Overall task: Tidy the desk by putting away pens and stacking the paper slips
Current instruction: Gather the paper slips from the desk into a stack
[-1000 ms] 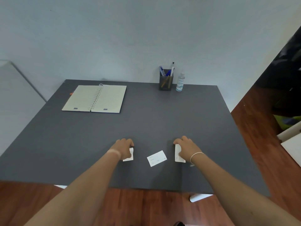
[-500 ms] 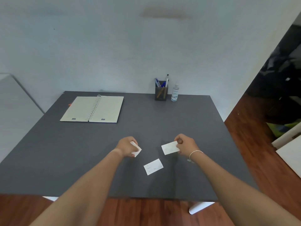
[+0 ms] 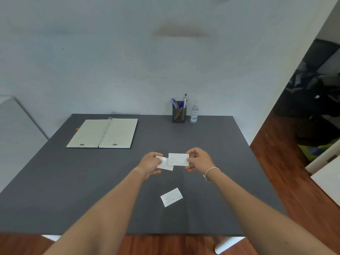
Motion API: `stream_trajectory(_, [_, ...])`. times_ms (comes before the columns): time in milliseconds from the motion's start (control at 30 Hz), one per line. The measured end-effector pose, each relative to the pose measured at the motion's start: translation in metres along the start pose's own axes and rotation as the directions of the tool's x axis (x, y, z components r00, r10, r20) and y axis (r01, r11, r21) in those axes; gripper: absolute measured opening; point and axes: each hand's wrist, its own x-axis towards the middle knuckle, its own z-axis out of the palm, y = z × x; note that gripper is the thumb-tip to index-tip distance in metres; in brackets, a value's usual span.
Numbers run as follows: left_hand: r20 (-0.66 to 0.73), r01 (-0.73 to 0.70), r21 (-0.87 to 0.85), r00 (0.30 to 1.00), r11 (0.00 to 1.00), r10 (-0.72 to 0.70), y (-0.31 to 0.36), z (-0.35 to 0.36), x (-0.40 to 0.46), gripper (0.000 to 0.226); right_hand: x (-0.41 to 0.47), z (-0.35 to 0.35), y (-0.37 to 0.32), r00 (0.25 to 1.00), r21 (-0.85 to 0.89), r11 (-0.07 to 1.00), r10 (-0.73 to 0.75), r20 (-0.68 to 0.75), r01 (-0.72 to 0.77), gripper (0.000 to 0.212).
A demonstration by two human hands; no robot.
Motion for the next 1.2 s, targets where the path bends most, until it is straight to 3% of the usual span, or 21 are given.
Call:
stream_trajectory(200, [0.066,0.005,-0.151,0.998,0.989,0.005,0.005,0.000,0.002,0.035,0.004,0.010,-0.001,1.000,-0.006,1.000,-0.005,0.014,0.006,0.024])
stream_trajectory(433, [0.149,0.007,-0.132,0.989,0.991,0.013,0.008,0.001,0.002,0.029,0.007,0.018,-0.004,0.999,-0.016,0.998,-0.054,-0.002,0.054,0.027])
stream_trajectory(733, [0.128,-0.016,-0.177,0.991,0.984,0.039,0.004,0.001,0.002,0.038,0.003,0.023,0.000,0.997,-0.083,0.994,-0.077,0.013,0.077,0.031])
stream_trajectory(900, [0.092,0.006,-0.157,0.996,0.988,0.009,-0.009,-0.003,0.001,0.038,-0.001,0.020,0.025,0.998,-0.226,0.974,0.018,0.066,-0.003,0.034])
stream_trajectory(1000, [0.076,0.020,-0.154,0.997,0.988,-0.008,-0.021,-0.007,0.000,0.036,-0.006,0.019,0.043,0.986,-0.437,0.899,0.049,0.157,0.025,0.034])
stream_trajectory(1100, [0.075,0.040,-0.157,0.997,0.987,-0.029,-0.032,-0.010,-0.002,0.034,-0.011,0.022,0.059,0.958,-0.648,0.742,0.028,0.285,0.171,0.040])
stream_trajectory(1200, [0.066,0.053,-0.153,0.997,0.987,-0.044,-0.042,-0.013,-0.004,0.035,-0.015,0.027,0.067,0.931,-0.732,0.629,0.036,0.363,0.261,0.045])
